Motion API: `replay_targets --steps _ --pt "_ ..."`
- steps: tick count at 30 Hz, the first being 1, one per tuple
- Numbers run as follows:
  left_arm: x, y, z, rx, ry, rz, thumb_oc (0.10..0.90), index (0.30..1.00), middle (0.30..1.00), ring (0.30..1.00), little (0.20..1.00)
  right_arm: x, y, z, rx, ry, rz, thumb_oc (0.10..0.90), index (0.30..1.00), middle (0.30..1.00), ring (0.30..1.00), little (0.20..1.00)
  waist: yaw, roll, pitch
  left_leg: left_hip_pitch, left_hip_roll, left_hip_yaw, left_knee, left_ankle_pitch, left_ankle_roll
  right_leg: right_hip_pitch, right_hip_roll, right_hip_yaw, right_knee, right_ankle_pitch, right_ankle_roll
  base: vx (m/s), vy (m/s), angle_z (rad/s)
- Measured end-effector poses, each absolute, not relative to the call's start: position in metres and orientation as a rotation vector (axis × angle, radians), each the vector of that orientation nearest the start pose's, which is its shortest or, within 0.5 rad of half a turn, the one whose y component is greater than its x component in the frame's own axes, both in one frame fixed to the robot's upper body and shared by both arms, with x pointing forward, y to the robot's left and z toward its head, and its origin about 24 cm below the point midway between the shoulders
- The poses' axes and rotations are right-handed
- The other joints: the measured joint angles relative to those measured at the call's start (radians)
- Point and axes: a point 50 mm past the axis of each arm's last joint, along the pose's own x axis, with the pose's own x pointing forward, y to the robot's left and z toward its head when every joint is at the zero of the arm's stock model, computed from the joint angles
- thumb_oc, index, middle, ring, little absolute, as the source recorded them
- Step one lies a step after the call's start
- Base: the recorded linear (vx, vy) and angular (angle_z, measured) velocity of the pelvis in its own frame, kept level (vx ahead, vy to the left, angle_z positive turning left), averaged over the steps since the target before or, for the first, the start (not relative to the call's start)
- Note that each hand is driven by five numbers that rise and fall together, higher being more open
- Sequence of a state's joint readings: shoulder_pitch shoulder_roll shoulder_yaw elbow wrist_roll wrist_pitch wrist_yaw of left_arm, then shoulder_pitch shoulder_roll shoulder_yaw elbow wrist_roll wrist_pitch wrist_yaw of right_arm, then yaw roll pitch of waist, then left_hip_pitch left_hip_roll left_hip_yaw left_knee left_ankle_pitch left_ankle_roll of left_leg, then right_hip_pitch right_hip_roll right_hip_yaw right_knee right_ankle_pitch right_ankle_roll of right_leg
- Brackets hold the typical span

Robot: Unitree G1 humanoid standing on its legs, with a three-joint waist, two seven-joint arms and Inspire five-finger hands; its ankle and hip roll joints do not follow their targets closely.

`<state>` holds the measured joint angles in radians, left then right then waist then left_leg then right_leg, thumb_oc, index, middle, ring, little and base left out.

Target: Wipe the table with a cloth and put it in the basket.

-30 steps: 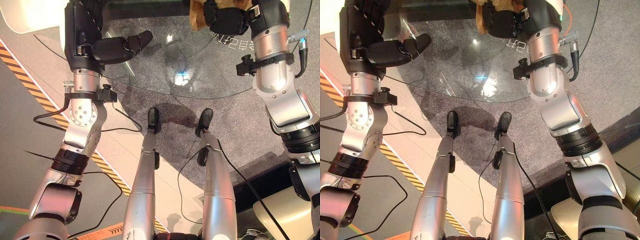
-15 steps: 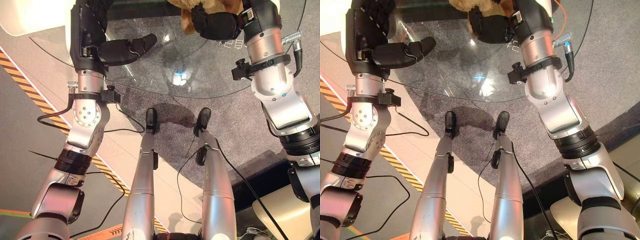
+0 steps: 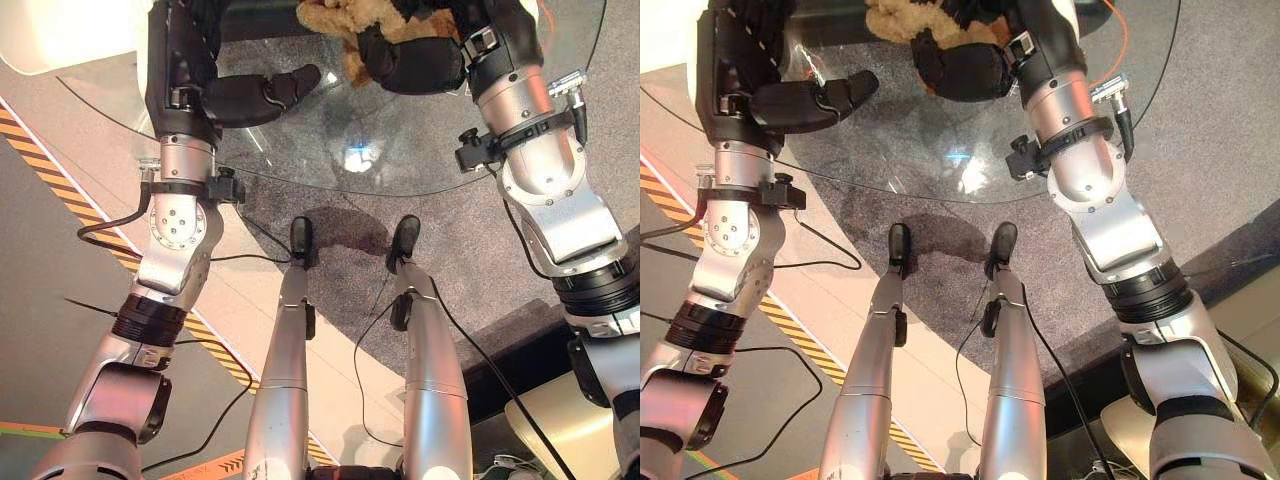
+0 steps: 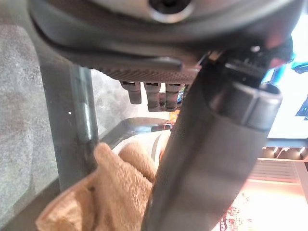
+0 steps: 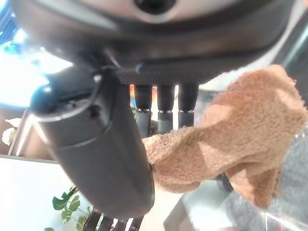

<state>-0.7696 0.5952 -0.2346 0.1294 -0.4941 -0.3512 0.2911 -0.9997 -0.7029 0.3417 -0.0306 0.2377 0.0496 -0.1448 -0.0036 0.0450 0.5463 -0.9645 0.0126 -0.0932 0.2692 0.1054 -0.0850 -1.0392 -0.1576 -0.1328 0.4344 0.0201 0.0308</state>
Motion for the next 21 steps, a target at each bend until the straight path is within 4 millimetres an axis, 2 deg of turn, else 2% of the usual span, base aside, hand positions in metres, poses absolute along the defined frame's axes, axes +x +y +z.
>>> replay_targets --steps 9,14,21 --pt "0.327 0.159 0.28 0.006 -0.875 -0.091 0.8 0.9 0.9 0.9 0.9 0.317 -0.12 0.327 -0.453 -0.834 0.291 0.1 0.3 0.3 0.3 0.2 -0.002 -0.012 0.0 0.0 0.001 0.0 0.007 0.0 0.0 0.002 0.001 0.0 0.001 0.003 -0.002 0.0 0.0 0.0" --pt "0.327 0.159 0.283 0.0 -0.883 -0.08 0.8 0.9 0.9 0.9 0.9 0.317 -0.117 0.325 -0.429 -0.821 0.326 0.1 0.3 0.3 0.3 0.2 -0.002 -0.023 0.0 0.0 0.002 0.0 0.009 0.0 0.0 0.003 0.003 0.001 0.001 0.004 -0.003 0.0 0.0 0.0" --pt "0.331 0.165 0.281 -0.029 -0.865 0.005 0.8 0.9 0.9 0.9 0.9 0.317 -0.115 0.324 -0.422 -0.812 0.344 0.1 0.3 0.3 0.3 0.2 -0.001 -0.024 0.0 0.0 0.002 0.0 0.01 0.0 0.0 0.004 0.002 0.001 0.001 0.005 -0.003 0.0 0.0 0.0"
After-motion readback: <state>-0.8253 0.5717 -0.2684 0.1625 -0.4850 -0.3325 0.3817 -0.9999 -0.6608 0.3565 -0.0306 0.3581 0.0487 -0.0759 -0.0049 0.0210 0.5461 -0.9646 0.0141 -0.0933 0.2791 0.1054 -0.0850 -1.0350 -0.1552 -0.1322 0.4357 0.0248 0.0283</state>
